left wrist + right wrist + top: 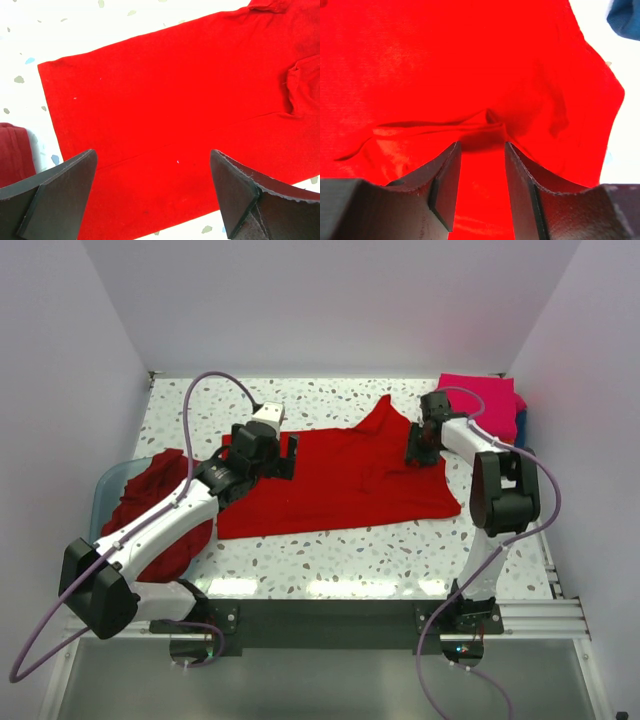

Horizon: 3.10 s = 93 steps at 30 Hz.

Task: Fold and stack the t-shirts
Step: Fold the tshirt

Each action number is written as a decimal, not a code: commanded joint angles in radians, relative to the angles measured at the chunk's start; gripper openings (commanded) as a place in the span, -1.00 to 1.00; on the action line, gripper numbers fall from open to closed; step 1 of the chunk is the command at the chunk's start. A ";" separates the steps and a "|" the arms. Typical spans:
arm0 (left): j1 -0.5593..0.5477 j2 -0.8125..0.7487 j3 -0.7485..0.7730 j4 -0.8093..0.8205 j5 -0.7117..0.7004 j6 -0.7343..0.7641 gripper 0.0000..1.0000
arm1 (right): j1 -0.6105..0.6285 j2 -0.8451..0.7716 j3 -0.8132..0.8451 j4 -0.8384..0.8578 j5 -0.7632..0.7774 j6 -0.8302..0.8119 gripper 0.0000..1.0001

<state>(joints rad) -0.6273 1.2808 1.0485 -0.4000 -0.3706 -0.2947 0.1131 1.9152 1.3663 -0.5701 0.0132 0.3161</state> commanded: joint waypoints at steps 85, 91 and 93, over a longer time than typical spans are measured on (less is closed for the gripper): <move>0.008 0.083 0.010 0.027 0.045 0.016 1.00 | -0.013 0.217 0.336 -0.022 0.004 -0.155 -1.00; 0.009 0.107 0.015 0.024 0.035 0.016 1.00 | -0.012 0.200 0.324 -0.014 0.016 -0.143 -0.78; 0.008 0.112 0.015 0.023 0.032 0.015 1.00 | -0.013 0.173 0.294 0.004 0.018 -0.137 -0.33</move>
<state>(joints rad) -0.6239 1.3823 1.0485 -0.4015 -0.3264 -0.2943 0.1043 2.1490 1.6569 -0.5816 0.0410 0.1844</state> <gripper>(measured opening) 0.997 0.268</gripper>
